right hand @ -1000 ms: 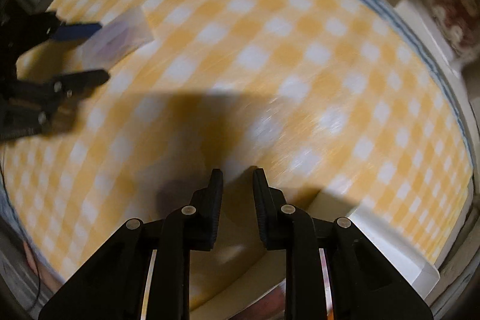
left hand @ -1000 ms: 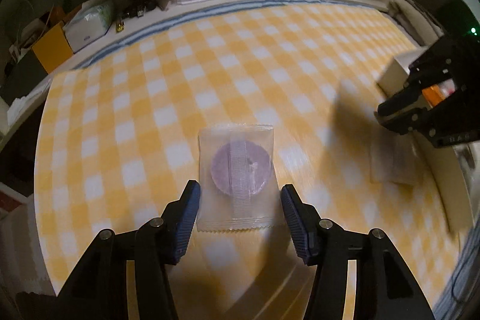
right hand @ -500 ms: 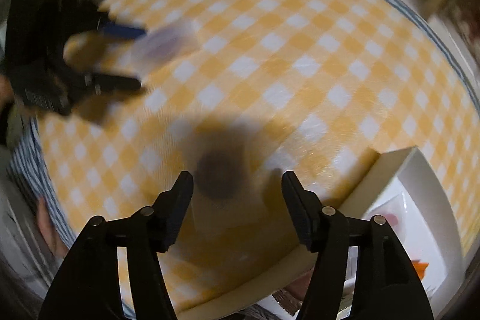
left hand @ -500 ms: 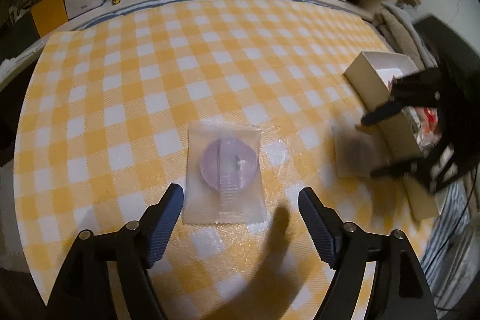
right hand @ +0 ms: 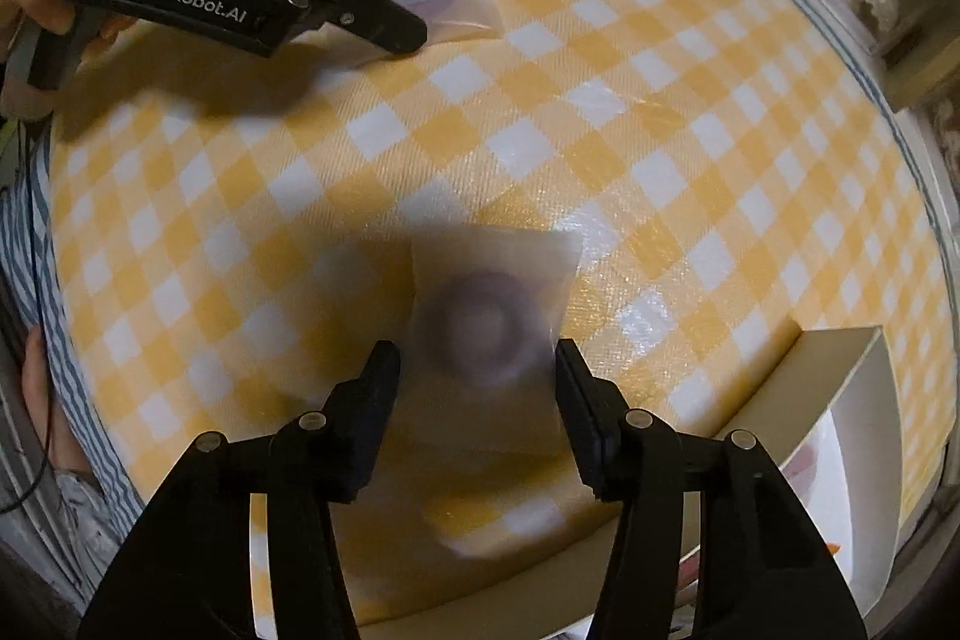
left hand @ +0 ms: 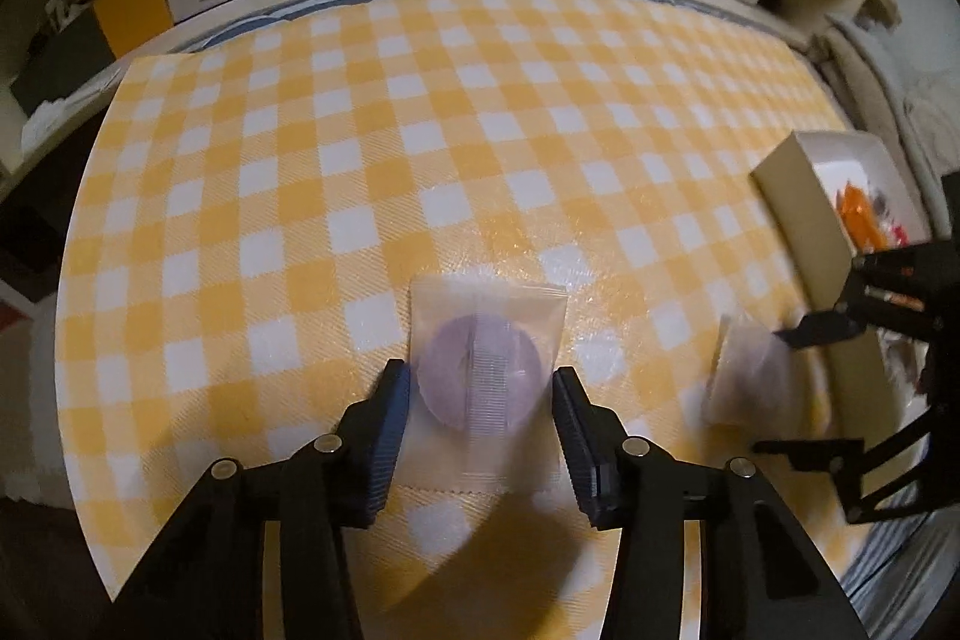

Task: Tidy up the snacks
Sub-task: 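Grasp a clear purple-ring packet with the left tool while the right tool grasps another, then carry both purple-ring packets over the tray and lower them inside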

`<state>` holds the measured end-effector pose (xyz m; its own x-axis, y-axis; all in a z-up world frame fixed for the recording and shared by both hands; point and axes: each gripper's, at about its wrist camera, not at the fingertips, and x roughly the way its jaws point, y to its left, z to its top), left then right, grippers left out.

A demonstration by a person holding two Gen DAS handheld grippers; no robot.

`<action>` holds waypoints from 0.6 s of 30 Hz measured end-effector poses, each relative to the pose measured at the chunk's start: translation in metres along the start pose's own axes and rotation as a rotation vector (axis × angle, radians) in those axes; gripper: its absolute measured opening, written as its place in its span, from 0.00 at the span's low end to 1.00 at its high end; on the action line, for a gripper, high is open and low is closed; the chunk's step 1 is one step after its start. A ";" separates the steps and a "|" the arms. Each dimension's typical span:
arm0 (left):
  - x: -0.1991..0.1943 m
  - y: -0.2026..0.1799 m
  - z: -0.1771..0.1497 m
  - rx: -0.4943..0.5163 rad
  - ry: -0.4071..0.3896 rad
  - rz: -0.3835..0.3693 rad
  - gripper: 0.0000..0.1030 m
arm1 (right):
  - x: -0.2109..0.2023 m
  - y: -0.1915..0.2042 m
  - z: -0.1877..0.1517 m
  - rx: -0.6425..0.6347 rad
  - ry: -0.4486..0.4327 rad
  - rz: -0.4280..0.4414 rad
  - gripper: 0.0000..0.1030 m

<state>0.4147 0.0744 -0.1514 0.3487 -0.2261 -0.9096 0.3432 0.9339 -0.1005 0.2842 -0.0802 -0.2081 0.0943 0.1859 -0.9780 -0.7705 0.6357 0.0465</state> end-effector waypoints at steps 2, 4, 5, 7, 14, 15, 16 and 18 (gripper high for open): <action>-0.002 -0.001 -0.002 -0.017 -0.018 -0.003 0.44 | 0.003 0.006 0.010 0.020 -0.014 -0.007 0.50; -0.011 -0.002 -0.006 -0.033 -0.049 -0.008 0.44 | -0.001 0.006 0.007 0.051 -0.041 -0.009 0.49; -0.016 -0.002 -0.008 -0.042 -0.067 -0.012 0.44 | -0.007 0.004 0.010 0.073 -0.064 -0.012 0.49; -0.030 -0.004 -0.013 -0.063 -0.104 -0.027 0.44 | -0.018 0.001 0.009 0.123 -0.112 -0.016 0.49; -0.086 -0.020 -0.030 -0.083 -0.221 -0.043 0.44 | -0.071 -0.010 -0.002 0.254 -0.275 -0.027 0.49; -0.096 -0.024 -0.031 -0.087 -0.242 -0.050 0.44 | -0.082 -0.018 -0.006 0.267 -0.294 -0.033 0.49; -0.101 -0.027 -0.032 -0.089 -0.254 -0.056 0.44 | -0.090 -0.020 -0.009 0.285 -0.315 -0.044 0.49; -0.116 -0.033 -0.034 -0.094 -0.284 -0.070 0.44 | -0.093 -0.023 -0.004 0.318 -0.344 -0.055 0.49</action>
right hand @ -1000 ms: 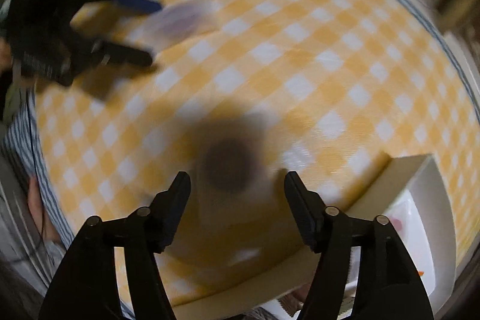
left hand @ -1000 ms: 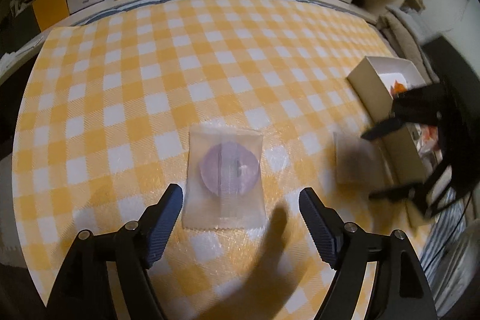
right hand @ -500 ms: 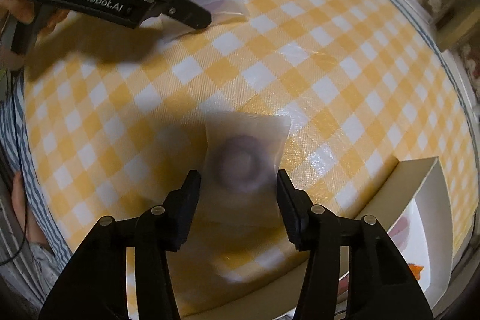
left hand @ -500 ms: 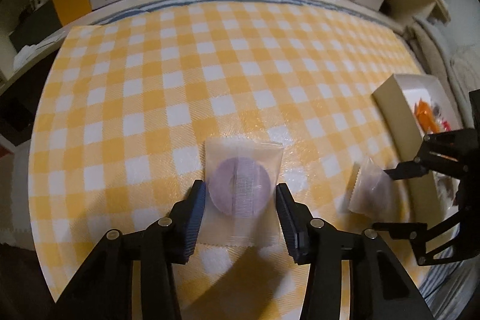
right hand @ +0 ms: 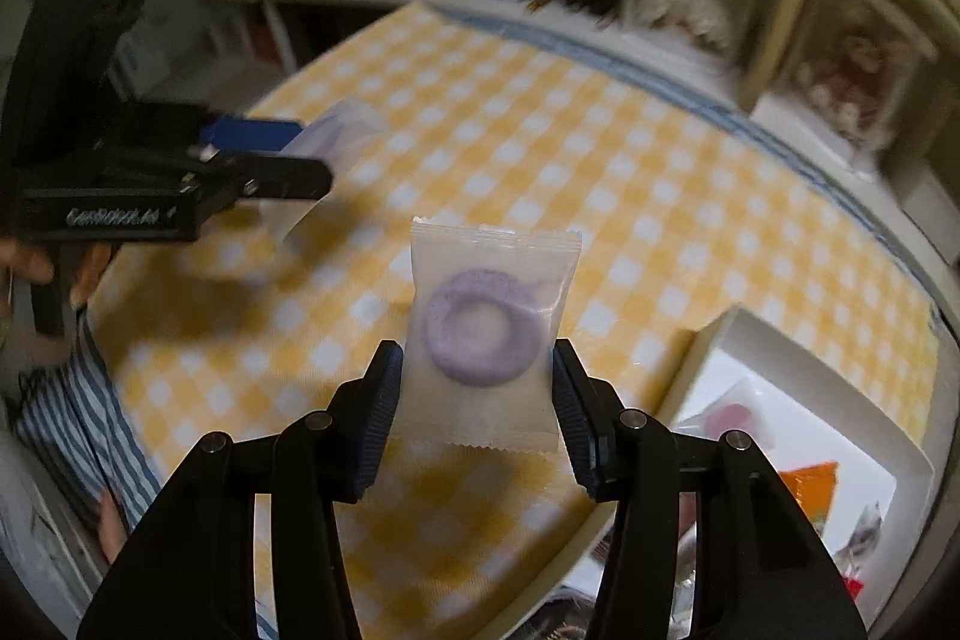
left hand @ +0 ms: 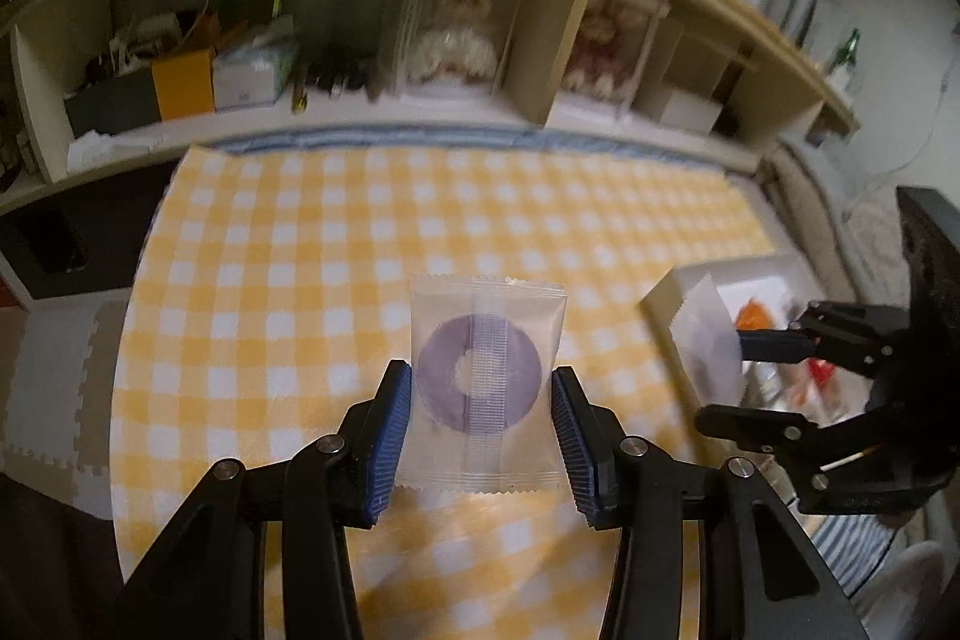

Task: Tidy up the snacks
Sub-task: 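Carry both purple-ring packets over the tray and lower them inside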

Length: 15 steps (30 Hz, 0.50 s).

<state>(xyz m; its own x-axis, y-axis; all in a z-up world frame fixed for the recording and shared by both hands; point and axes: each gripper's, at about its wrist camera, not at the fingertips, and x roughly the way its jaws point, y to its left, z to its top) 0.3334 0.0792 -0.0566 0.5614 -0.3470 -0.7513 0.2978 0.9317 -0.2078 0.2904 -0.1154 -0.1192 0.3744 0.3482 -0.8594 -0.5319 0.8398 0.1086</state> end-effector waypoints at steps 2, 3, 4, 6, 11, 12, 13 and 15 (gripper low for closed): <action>-0.011 -0.008 0.002 -0.003 -0.027 -0.014 0.44 | -0.012 -0.002 0.009 0.039 -0.039 -0.011 0.49; -0.016 -0.013 0.004 -0.005 -0.039 -0.021 0.44 | -0.018 -0.006 0.009 0.052 -0.052 -0.013 0.49; -0.019 -0.017 0.005 -0.006 -0.047 -0.030 0.44 | -0.022 -0.011 0.008 0.066 -0.065 -0.020 0.49; -0.025 -0.031 0.008 -0.002 -0.061 -0.050 0.44 | -0.040 -0.016 0.004 0.097 -0.088 -0.039 0.49; -0.020 -0.061 0.017 0.021 -0.072 -0.101 0.44 | -0.070 -0.048 -0.002 0.169 -0.131 -0.094 0.49; -0.018 -0.071 0.018 0.026 -0.071 -0.114 0.44 | -0.076 -0.055 -0.005 0.184 -0.138 -0.108 0.49; -0.012 -0.076 0.023 0.030 -0.069 -0.122 0.44 | -0.082 -0.063 -0.008 0.199 -0.144 -0.120 0.49; -0.002 -0.089 0.028 0.038 -0.066 -0.143 0.44 | -0.094 -0.079 -0.015 0.232 -0.152 -0.150 0.49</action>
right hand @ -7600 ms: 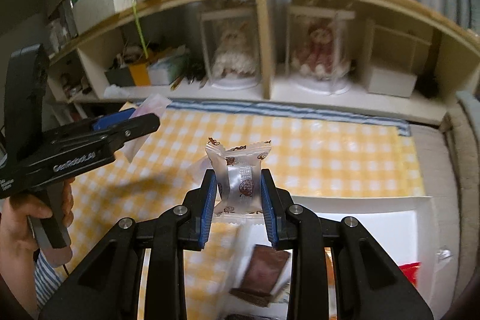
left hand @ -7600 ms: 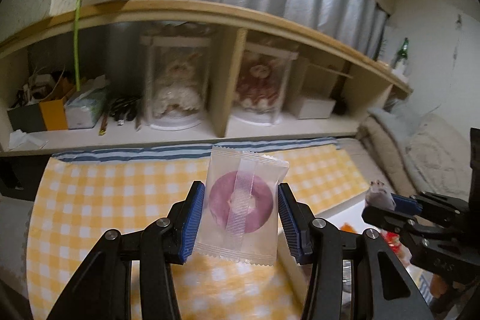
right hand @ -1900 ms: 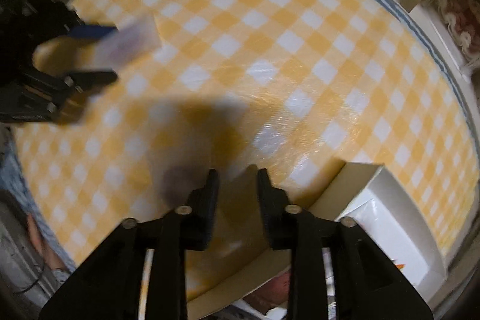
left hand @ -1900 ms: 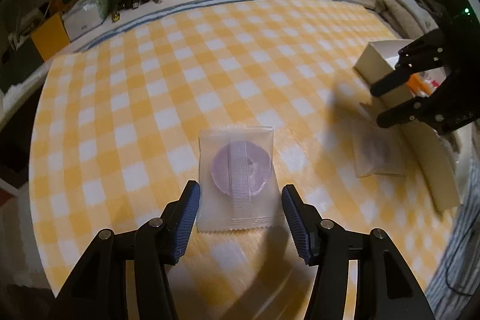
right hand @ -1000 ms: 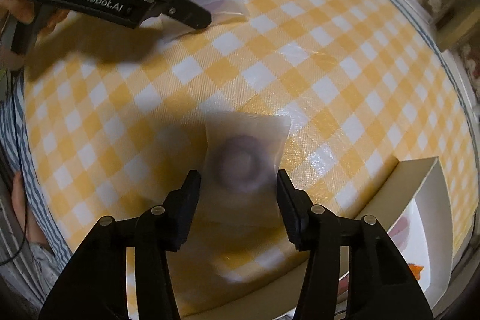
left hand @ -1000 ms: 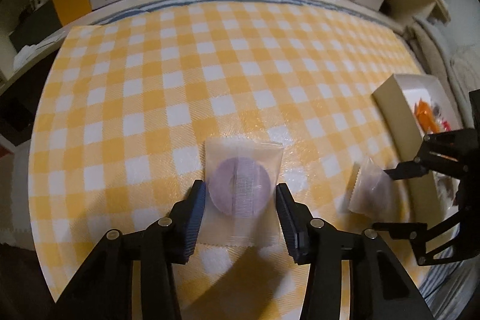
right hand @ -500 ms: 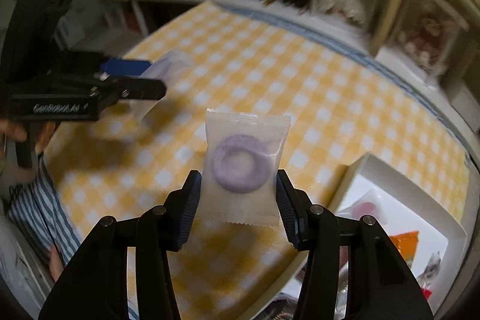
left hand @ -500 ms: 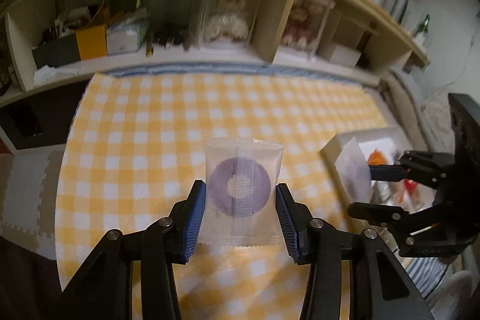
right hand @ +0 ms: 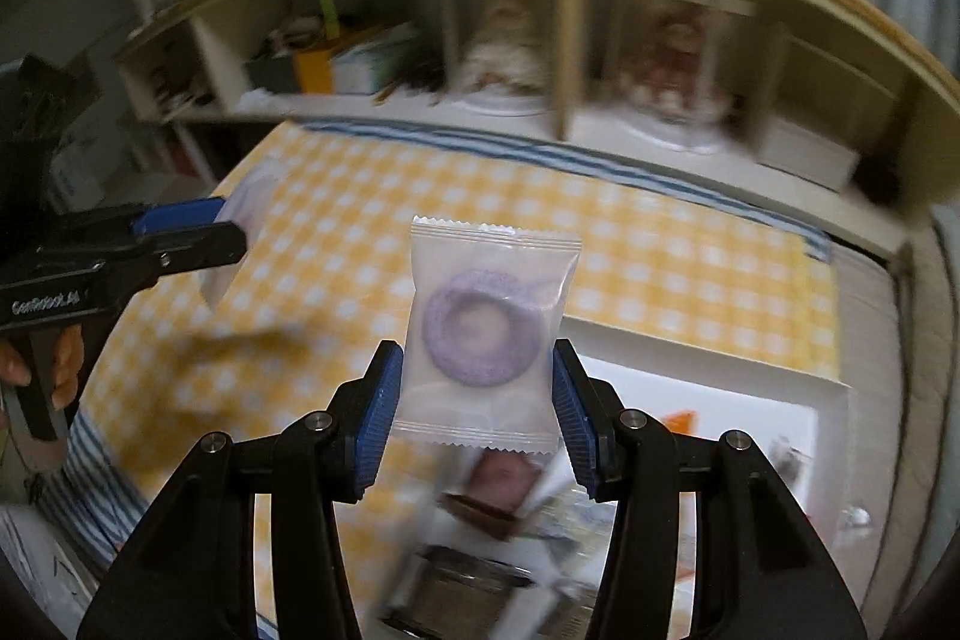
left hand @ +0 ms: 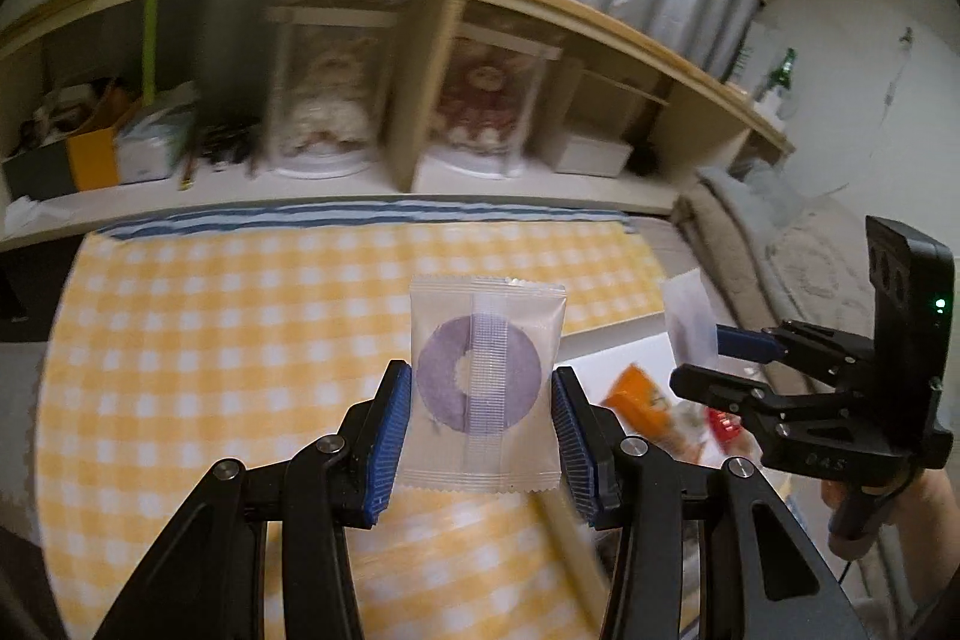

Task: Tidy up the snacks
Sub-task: 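Carry both purple-ring packets over the tray and lower them inside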

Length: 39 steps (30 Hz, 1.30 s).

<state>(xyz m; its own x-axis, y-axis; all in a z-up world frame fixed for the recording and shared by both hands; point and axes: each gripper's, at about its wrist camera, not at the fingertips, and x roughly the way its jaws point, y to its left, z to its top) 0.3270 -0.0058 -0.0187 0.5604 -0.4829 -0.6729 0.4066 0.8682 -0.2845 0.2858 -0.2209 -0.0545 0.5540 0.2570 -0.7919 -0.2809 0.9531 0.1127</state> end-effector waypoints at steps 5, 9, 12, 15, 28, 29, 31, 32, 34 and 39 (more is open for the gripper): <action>0.043 -0.025 0.013 0.025 0.034 -0.041 0.44 | -0.017 -0.045 -0.011 0.080 -0.005 -0.056 0.49; 0.087 -0.047 0.017 0.058 0.108 -0.048 0.44 | -0.022 -0.082 -0.025 0.139 0.003 -0.097 0.49; 0.127 -0.059 0.018 0.058 0.176 -0.055 0.44 | -0.022 -0.108 -0.035 0.175 0.012 -0.126 0.49; 0.165 -0.073 0.022 0.053 0.226 -0.053 0.44 | -0.021 -0.130 -0.045 0.210 0.016 -0.137 0.49; 0.286 -0.118 0.015 0.172 0.379 0.075 0.44 | 0.023 -0.175 -0.068 0.251 0.074 -0.123 0.49; 0.292 -0.120 0.014 0.178 0.379 0.072 0.44 | 0.028 -0.177 -0.069 0.253 0.079 -0.120 0.49; 0.304 -0.125 0.014 0.193 0.374 0.074 0.45 | 0.035 -0.181 -0.070 0.256 0.086 -0.116 0.49; 0.308 -0.128 0.014 0.197 0.366 0.066 0.45 | 0.037 -0.183 -0.071 0.257 0.087 -0.115 0.49; 0.314 -0.134 0.015 0.200 0.359 0.053 0.45 | 0.040 -0.187 -0.072 0.260 0.090 -0.110 0.49; 0.325 -0.142 0.015 0.204 0.345 0.007 0.45 | 0.044 -0.194 -0.075 0.258 0.099 -0.111 0.49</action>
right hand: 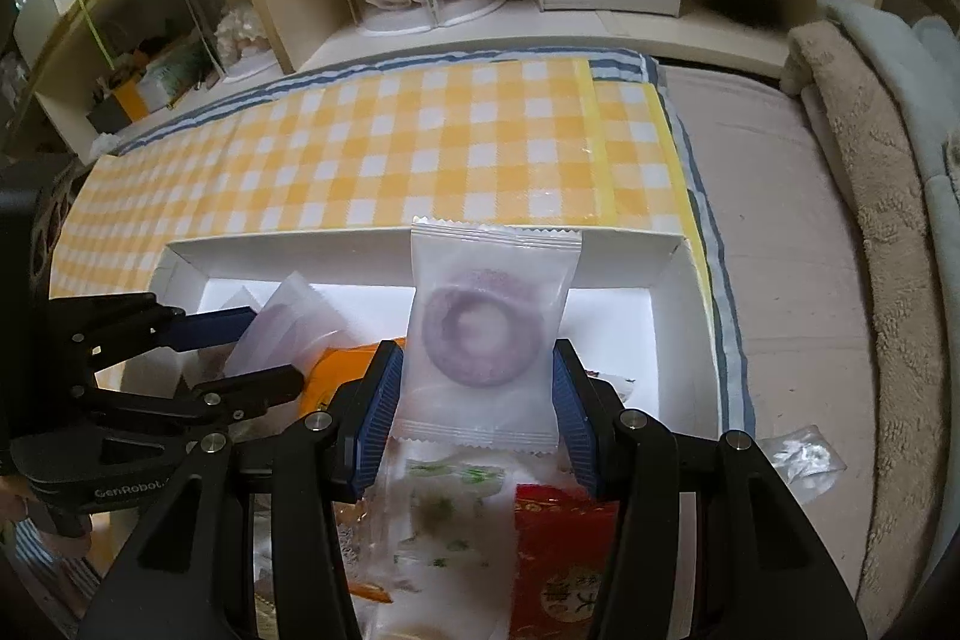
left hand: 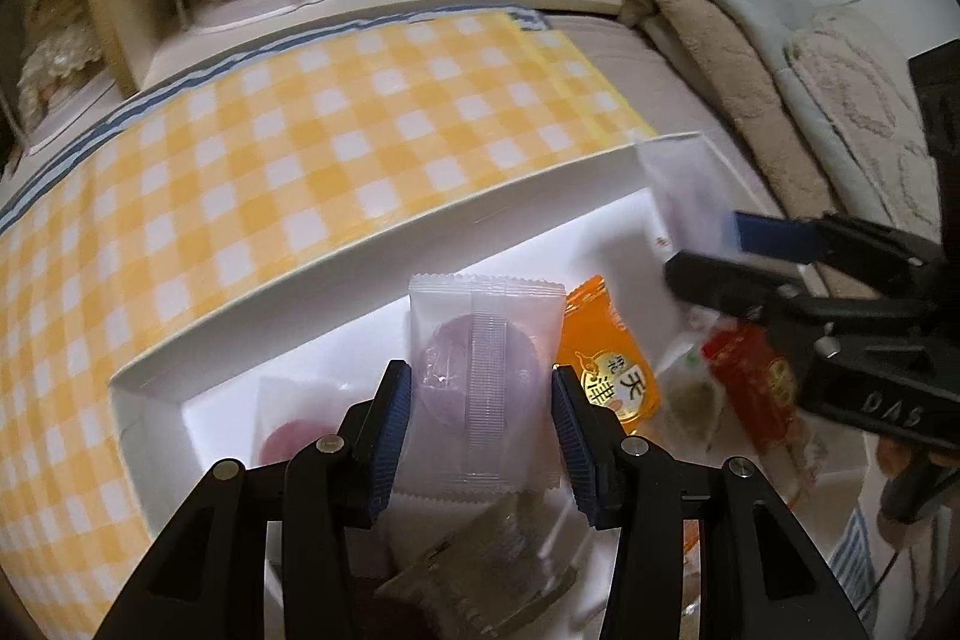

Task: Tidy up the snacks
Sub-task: 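Carry both purple-ring packets over the tray and lower them inside, then open both tools to release the packets and lift away from the tray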

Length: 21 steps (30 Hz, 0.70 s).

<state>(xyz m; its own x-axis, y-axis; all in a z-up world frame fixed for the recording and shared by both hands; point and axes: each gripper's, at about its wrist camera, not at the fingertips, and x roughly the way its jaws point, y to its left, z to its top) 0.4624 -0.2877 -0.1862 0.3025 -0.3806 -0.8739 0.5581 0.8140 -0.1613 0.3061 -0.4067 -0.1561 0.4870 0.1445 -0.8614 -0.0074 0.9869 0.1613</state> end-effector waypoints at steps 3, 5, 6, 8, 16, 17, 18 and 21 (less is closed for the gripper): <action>0.001 0.007 0.003 -0.010 -0.011 -0.012 0.45 | 0.005 -0.004 0.000 0.002 0.012 0.007 0.49; 0.000 0.014 0.000 -0.016 -0.009 -0.017 0.45 | 0.008 -0.005 0.001 0.006 0.021 0.020 0.49; 0.001 0.015 -0.001 -0.015 -0.007 -0.017 0.45 | 0.010 -0.005 0.001 0.011 0.025 0.028 0.49; 0.000 0.018 -0.004 -0.003 -0.006 -0.001 0.45 | 0.014 -0.007 0.001 0.026 0.036 0.048 0.49; -0.002 0.036 -0.021 -0.025 0.026 0.047 0.45 | 0.028 -0.012 -0.001 0.066 0.072 0.093 0.49; -0.003 0.039 -0.022 -0.030 0.027 0.038 0.45 | 0.029 -0.011 -0.001 0.052 0.075 0.072 0.49; -0.004 0.041 -0.023 -0.036 0.025 0.024 0.44 | 0.029 -0.009 -0.001 0.035 0.080 0.040 0.49; -0.007 0.038 -0.022 -0.037 0.019 0.029 0.45 | 0.030 -0.011 -0.003 0.007 0.101 -0.017 0.49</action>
<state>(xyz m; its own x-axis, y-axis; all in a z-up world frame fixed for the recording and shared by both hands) 0.4649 -0.2442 -0.1967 0.3033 -0.3488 -0.8868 0.5204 0.8402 -0.1525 0.3181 -0.4130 -0.1856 0.3968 0.1342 -0.9080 0.0067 0.9888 0.1490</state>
